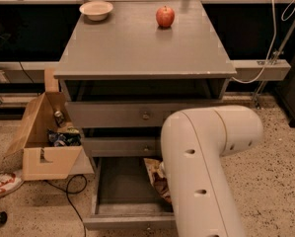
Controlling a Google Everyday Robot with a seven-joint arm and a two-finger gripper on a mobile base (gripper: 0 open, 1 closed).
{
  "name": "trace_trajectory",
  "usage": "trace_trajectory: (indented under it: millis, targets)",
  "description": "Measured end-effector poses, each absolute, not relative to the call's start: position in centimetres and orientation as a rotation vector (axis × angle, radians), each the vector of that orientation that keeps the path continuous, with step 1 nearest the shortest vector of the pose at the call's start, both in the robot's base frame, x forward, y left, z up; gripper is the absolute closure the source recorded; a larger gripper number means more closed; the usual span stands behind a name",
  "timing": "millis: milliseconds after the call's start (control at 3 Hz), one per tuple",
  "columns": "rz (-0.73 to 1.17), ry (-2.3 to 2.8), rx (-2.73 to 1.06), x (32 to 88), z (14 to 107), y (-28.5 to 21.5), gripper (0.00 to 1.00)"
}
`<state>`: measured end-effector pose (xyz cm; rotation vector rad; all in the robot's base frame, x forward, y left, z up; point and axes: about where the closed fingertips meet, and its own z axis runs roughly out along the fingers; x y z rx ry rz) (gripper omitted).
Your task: Place brown chip bag into bottom drawer
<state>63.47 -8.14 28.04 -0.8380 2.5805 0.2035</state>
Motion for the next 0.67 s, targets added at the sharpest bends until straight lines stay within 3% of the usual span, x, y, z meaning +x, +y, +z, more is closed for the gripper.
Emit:
trace_trajectory:
  millis: [667]
  targets:
    - [0.452, 2.577, -0.747, 62.7, 23.8, -7.0, 0.26]
